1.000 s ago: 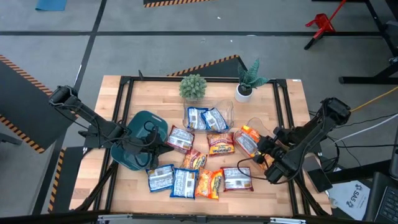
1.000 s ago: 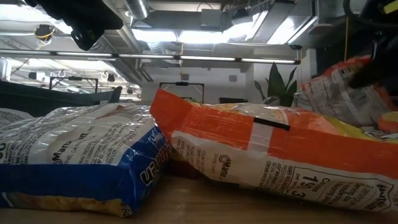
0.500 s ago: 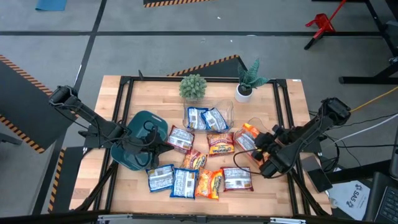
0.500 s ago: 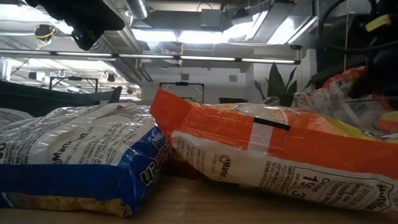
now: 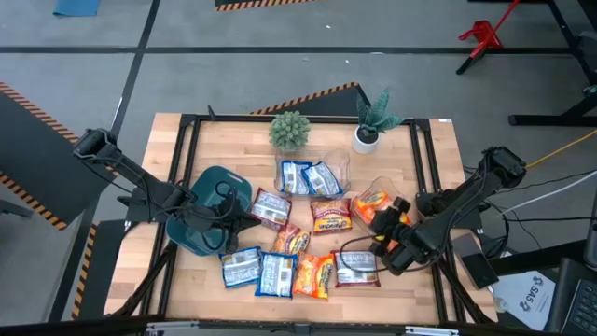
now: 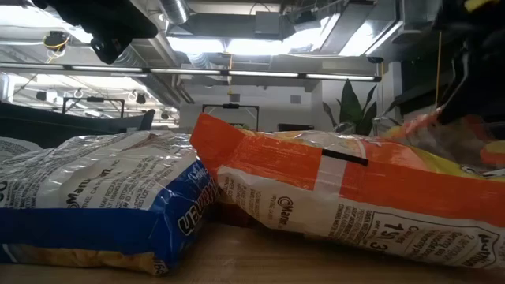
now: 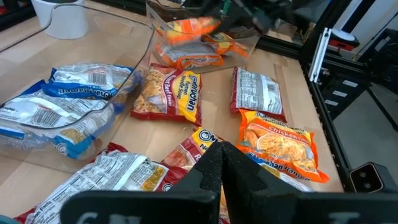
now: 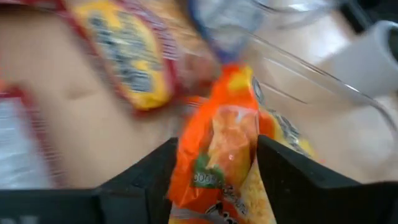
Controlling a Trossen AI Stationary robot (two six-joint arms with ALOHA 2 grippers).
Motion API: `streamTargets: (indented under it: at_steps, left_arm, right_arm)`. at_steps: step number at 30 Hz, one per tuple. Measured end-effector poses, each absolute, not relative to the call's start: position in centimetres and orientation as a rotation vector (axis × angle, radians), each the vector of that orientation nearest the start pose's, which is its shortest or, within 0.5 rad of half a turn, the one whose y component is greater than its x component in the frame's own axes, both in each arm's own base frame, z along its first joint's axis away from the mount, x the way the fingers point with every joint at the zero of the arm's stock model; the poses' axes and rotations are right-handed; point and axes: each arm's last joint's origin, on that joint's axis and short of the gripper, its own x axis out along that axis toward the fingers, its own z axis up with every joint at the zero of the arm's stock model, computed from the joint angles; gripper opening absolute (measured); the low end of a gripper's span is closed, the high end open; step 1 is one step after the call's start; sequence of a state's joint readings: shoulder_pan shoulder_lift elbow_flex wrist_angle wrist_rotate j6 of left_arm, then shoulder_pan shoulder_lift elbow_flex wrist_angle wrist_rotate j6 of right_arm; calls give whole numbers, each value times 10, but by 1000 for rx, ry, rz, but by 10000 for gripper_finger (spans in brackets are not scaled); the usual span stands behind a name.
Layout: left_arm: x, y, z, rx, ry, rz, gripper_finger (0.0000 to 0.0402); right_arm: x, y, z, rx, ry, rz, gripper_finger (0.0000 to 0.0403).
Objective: Sort Maruchan noodles
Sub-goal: Stack the left orange noodle pack on top of the orange noodle pack in the right transparent bin
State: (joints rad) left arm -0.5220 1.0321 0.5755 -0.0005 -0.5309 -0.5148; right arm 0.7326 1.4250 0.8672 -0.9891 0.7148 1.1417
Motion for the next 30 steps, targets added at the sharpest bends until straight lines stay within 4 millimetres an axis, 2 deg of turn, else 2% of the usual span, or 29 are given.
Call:
streamTargets:
  at_steps: [6,8,11,16,24,27,30]
  left_arm:
    - [193,-94,234,-274,387,111,1]
    - [193,-94,234,-274,387,110,1]
    - [193,-94,234,-273,387,112,1]
    - [193,-94,234,-271,389,113,1]
    - [192,-94,234,-269,392,114,1]
    - [192,-94,234,-269,392,115,1]
    - [192,-94,234,-269,393,111,1]
  right_arm:
    - [194,152,224,62,952,-423,215]
    - [196,154,230,101,936,-436,215]
    - [193,149,232,138,861,-560,211]
    - [183,137,220,240,785,-750,172]
    - [176,136,183,397,887,-721,112]
    - [175,136,179,414,916,-711,104]
    - [177,138,187,404,911,-700,102]
